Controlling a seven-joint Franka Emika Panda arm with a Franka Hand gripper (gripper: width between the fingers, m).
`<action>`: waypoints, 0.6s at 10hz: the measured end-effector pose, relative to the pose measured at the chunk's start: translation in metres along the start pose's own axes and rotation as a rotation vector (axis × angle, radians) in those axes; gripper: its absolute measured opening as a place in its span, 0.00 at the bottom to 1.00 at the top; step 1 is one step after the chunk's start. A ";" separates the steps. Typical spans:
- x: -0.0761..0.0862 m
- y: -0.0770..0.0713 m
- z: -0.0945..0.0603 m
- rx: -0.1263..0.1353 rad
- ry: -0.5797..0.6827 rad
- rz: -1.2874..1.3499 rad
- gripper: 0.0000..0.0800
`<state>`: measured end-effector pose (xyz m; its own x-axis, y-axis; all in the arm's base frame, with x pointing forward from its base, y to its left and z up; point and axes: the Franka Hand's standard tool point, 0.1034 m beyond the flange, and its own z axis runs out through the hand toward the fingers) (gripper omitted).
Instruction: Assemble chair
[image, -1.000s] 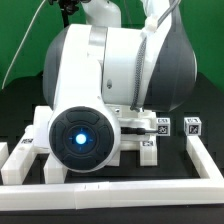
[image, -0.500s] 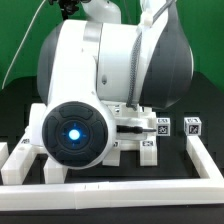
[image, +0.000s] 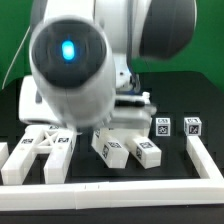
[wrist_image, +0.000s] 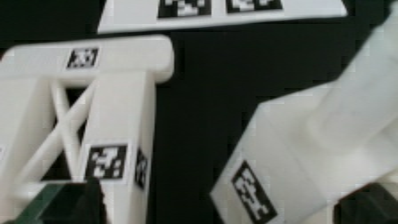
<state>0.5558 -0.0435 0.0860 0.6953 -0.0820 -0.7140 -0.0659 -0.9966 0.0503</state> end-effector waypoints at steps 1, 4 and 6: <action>0.003 0.004 -0.014 0.006 0.081 -0.014 0.81; 0.013 0.017 -0.019 0.020 0.311 -0.012 0.81; 0.005 0.022 -0.024 0.029 0.432 -0.009 0.81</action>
Offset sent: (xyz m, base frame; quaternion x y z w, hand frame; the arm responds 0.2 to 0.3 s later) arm -0.0141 -0.0117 -0.0177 0.0182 0.1538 0.0008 0.9879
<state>0.5746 -0.0658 0.1003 0.9313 -0.0770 -0.3561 -0.0742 -0.9970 0.0214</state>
